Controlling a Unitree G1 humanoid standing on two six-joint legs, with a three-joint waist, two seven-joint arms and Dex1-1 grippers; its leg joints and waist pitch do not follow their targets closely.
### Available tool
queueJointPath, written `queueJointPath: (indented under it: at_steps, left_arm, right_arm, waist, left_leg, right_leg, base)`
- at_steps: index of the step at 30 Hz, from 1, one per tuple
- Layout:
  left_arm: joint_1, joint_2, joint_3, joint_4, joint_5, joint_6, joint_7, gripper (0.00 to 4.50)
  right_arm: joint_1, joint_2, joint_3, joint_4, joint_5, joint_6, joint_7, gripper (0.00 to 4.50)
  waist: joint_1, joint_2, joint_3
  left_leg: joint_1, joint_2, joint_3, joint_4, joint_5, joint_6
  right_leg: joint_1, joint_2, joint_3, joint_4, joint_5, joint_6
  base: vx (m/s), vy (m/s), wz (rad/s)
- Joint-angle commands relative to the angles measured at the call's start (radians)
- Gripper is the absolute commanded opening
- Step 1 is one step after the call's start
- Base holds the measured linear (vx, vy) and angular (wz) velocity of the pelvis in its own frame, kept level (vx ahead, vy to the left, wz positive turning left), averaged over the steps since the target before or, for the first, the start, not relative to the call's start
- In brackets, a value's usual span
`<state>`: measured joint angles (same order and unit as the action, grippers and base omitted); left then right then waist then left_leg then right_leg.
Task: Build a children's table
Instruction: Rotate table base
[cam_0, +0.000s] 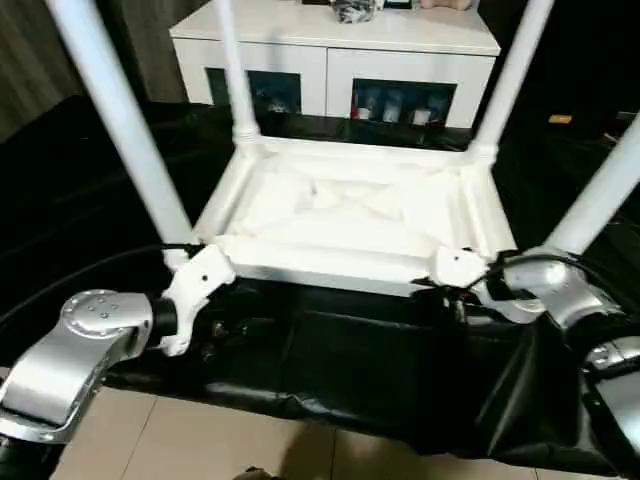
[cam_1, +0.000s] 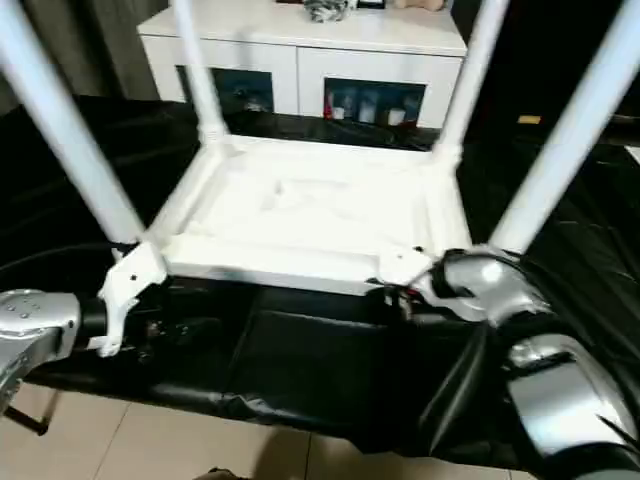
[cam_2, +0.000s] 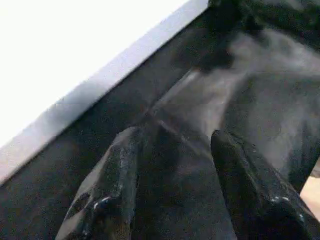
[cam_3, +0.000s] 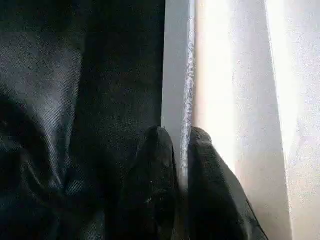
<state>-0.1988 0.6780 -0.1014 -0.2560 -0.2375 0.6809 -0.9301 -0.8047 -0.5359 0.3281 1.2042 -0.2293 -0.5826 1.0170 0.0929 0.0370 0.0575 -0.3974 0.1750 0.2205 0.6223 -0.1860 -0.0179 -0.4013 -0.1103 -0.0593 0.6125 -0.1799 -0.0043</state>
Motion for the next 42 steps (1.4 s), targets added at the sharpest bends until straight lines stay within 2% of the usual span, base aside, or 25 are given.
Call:
queueJointPath:
  at_steps: [1,2,5,6,7,8,9,13,20,27,28,30,31,32,33,34,35,37,39,41,42]
  left_arm:
    - [0.007,0.009,0.028,0.012,0.008,-0.017,0.012,2.51]
    - [0.011,0.007,0.033,0.013,0.008,-0.02,0.017,2.51]
    - [0.022,0.004,0.052,0.018,-0.002,-0.023,0.028,2.51]
    - [0.027,0.005,0.057,0.02,-0.003,-0.025,0.03,2.51]
    - [0.031,0.006,0.06,0.022,-0.005,-0.028,0.032,2.51]
    - [0.038,0.006,0.068,0.031,-0.01,-0.038,0.037,2.51]
    - [0.041,0.005,0.075,0.042,-0.009,-0.048,0.043,2.51]
    - [0.041,0.001,0.09,0.067,-0.002,-0.072,0.056,2.51]
    - [0.05,-0.003,0.086,0.075,0.003,-0.083,0.068,2.51]
    - [0.04,-0.014,0.071,0.076,-0.001,-0.09,0.081,2.51]
    - [0.037,-0.016,0.066,0.071,-0.003,-0.089,0.079,2.51]
    - [0.036,-0.016,0.065,0.068,-0.004,-0.088,0.078,2.51]
    - [0.036,-0.017,0.061,0.06,-0.008,-0.084,0.075,2.51]
    - [0.036,-0.018,0.055,0.039,-0.02,-0.073,0.067,2.51]
    - [0.036,-0.018,0.055,0.039,-0.02,-0.073,0.067,2.51]
    - [0.031,-0.026,0.05,0.01,-0.034,-0.058,0.065,2.51]
    - [0.028,-0.029,0.049,0.002,-0.038,-0.054,0.065,2.51]
    - [0.021,-0.033,0.042,-0.003,-0.036,-0.049,0.07,2.51]
    - [0.01,-0.041,0.032,0.004,-0.029,-0.051,0.075,2.51]
    - [-0.005,-0.049,0.019,0.018,-0.019,-0.057,0.08,2.51]
    - [-0.005,-0.049,0.018,0.018,-0.019,-0.057,0.08,2.51]
  right_arm:
    - [0.007,-0.064,-0.039,0.016,-0.009,-0.001,-0.112,0.01]
    - [0.009,-0.067,-0.043,0.017,-0.008,-0.009,-0.125,0.01]
    - [0.017,-0.085,-0.039,0.022,-0.03,-0.034,-0.194,0.01]
    - [0.02,-0.083,-0.052,0.025,-0.012,-0.035,-0.176,0.01]
    - [0.021,-0.079,-0.064,0.027,0.006,-0.036,-0.157,0.01]
    - [0.022,-0.072,-0.089,0.03,0.035,-0.041,-0.126,0.31]
    - [0.02,-0.065,-0.101,0.031,0.049,-0.046,-0.12,0.49]
    - [0.015,-0.049,-0.122,0.027,0.074,-0.062,-0.113,0.77]
    - [0.021,-0.006,-0.115,0.02,0.07,-0.087,-0.109,1.45]
    - [0.001,0.068,-0.122,0.026,0.067,0.008,-0.151,1.59]
    - [-0.013,0.1,-0.139,0.028,0.089,0.038,-0.169,1.59]
    - [-0.017,0.107,-0.144,0.028,0.094,0.044,-0.173,1.59]
    - [-0.025,0.124,-0.155,0.027,0.108,0.06,-0.181,1.59]
    - [-0.037,0.152,-0.19,0.024,0.149,0.084,-0.168,1.59]
    - [-0.038,0.153,-0.191,0.024,0.151,0.085,-0.168,1.87]
    - [-0.053,0.183,-0.234,0.015,0.198,0.118,-0.148,1.93]
    - [-0.058,0.191,-0.244,0.011,0.209,0.13,-0.143,1.96]
    - [-0.07,0.204,-0.244,0.009,0.201,0.142,-0.178,2.31]
    - [-0.088,0.215,-0.229,0.015,0.173,0.162,-0.235,2.36]
    - [-0.116,0.226,-0.194,0.029,0.123,0.216,-0.289,2.36]
    - [-0.116,0.226,-0.192,0.029,0.121,0.218,-0.29,2.36]
  waist:
    - [-0.011,0.006,-0.067]
    - [-0.011,0.001,-0.067]
    - [-0.011,0.003,-0.069]
    - [-0.011,0.0,-0.07]
    - [-0.011,0.0,-0.069]
    - [-0.012,0.0,-0.071]
    - [-0.012,-0.001,-0.072]
    - [-0.016,-0.002,-0.075]
    - [-0.034,-0.006,-0.069]
    - [-0.038,-0.002,-0.069]
    - [-0.038,-0.002,-0.069]
    - [-0.038,0.0,-0.07]
    - [-0.038,-0.006,-0.07]
    - [-0.036,-0.003,-0.07]
    - [-0.035,-0.004,-0.071]
    - [-0.034,-0.007,-0.071]
    - [-0.033,-0.005,-0.071]
    - [-0.031,-0.002,-0.072]
    - [-0.03,0.001,-0.069]
    - [-0.031,0.001,-0.069]
    - [-0.032,0.0,-0.069]
  left_leg:
    - [0.043,0.054,-0.035,-0.086,-0.356,0.002]
    - [0.046,0.054,-0.033,-0.086,-0.366,0.0]
    - [0.04,0.052,-0.035,-0.086,-0.347,0.0]
    - [0.04,0.052,-0.034,-0.084,-0.337,0.008]
    - [0.037,0.052,-0.035,-0.085,-0.334,0.011]
    - [0.031,0.053,-0.036,-0.085,-0.321,0.022]
    - [0.032,0.053,-0.036,-0.083,-0.315,0.026]
    - [0.025,0.051,-0.035,-0.08,-0.272,0.049]
    - [0.027,0.053,-0.038,-0.085,-0.333,0.039]
    - [0.028,0.055,-0.038,-0.087,-0.333,0.033]
    - [0.029,0.054,-0.038,-0.088,-0.331,0.031]
    - [0.031,0.055,-0.038,-0.088,-0.335,0.027]
    - [0.03,0.055,-0.037,-0.088,-0.332,0.028]
    - [0.029,0.055,-0.038,-0.088,-0.325,0.029]
    - [0.029,0.057,-0.038,-0.088,-0.317,0.033]
    - [0.029,0.058,-0.037,-0.089,-0.312,0.035]
    - [0.03,0.058,-0.037,-0.089,-0.308,0.035]
    - [0.032,0.058,-0.036,-0.09,-0.298,0.029]
    - [0.034,0.056,-0.036,-0.091,-0.309,0.018]
    - [0.034,0.054,-0.036,-0.092,-0.312,0.005]
    - [0.033,0.052,-0.035,-0.093,-0.322,-0.003]
  right_leg:
    - [0.025,-0.028,0.032,-0.066,-0.231,-0.267]
    - [0.022,-0.028,0.033,-0.068,-0.237,-0.264]
    - [0.025,-0.029,0.034,-0.065,-0.235,-0.257]
    - [0.026,-0.029,0.034,-0.066,-0.229,-0.256]
    - [0.027,-0.029,0.034,-0.065,-0.228,-0.256]
    - [0.031,-0.031,0.033,-0.063,-0.217,-0.253]
    - [0.03,-0.03,0.033,-0.062,-0.209,-0.254]
    - [0.033,-0.029,0.031,-0.055,-0.155,-0.268]
    - [0.03,-0.033,0.032,-0.064,-0.249,-0.257]
    - [0.026,-0.032,0.033,-0.063,-0.247,-0.259]
    - [0.027,-0.032,0.033,-0.061,-0.242,-0.262]
    - [0.025,-0.032,0.033,-0.061,-0.241,-0.262]
    - [0.025,-0.032,0.034,-0.061,-0.237,-0.261]
    - [0.027,-0.034,0.034,-0.059,-0.233,-0.262]
    - [0.028,-0.036,0.035,-0.057,-0.225,-0.263]
    - [0.027,-0.035,0.035,-0.057,-0.222,-0.263]
    - [0.028,-0.037,0.036,-0.056,-0.217,-0.265]
    - [0.023,-0.032,0.033,-0.052,-0.201,-0.27]
    - [0.021,-0.032,0.034,-0.055,-0.216,-0.262]
    - [0.022,-0.031,0.034,-0.055,-0.226,-0.257]
    - [0.022,-0.031,0.034,-0.056,-0.239,-0.252]
  base:
    - [0.0,0.0,0.0]
    - [0.0,0.0,0.0]
    - [0.0,0.0,0.0]
    - [0.0,0.0,0.0]
    - [0.0,0.0,0.0]
    - [0.0,0.0,0.0]
    - [0.0,0.0,0.0]
    - [0.0,0.0,0.0]
    - [0.0,0.0,0.0]
    - [0.0,0.0,0.0]
    - [0.0,0.0,0.0]
    - [0.0,0.0,0.0]
    - [0.0,0.0,0.0]
    - [0.0,0.0,0.0]
    - [0.0,0.0,0.0]
    - [0.0,0.0,0.0]
    - [0.0,0.0,0.0]
    - [0.0,0.0,0.0]
    - [0.0,0.0,0.0]
    - [0.0,0.0,0.0]
    - [0.0,0.0,0.0]
